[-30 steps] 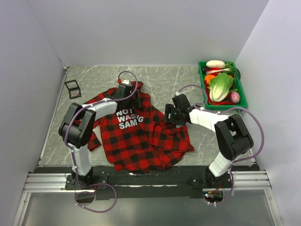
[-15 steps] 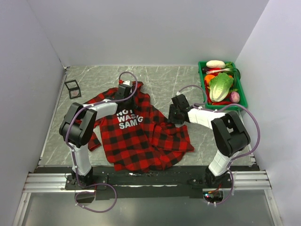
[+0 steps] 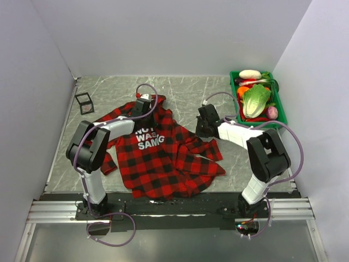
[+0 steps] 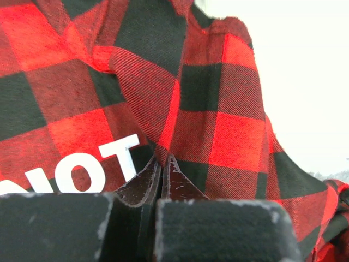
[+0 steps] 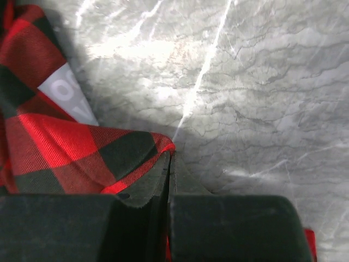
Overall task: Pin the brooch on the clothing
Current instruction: Flatten out the clothes at the center of the board.
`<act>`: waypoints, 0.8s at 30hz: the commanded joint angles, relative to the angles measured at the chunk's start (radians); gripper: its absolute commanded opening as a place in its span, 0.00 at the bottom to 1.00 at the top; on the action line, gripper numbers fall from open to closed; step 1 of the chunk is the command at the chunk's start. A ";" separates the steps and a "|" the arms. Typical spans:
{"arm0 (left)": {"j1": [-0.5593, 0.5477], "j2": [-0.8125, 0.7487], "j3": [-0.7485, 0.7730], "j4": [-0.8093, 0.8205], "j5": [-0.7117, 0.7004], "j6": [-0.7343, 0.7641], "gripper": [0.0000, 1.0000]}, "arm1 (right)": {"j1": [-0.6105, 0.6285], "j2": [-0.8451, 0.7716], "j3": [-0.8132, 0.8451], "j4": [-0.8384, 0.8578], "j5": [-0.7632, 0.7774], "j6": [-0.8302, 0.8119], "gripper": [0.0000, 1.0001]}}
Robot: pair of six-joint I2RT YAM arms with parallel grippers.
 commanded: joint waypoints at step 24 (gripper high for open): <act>0.098 -0.180 -0.085 0.016 -0.007 0.016 0.01 | 0.177 -0.489 -0.040 -0.058 0.378 -0.157 0.00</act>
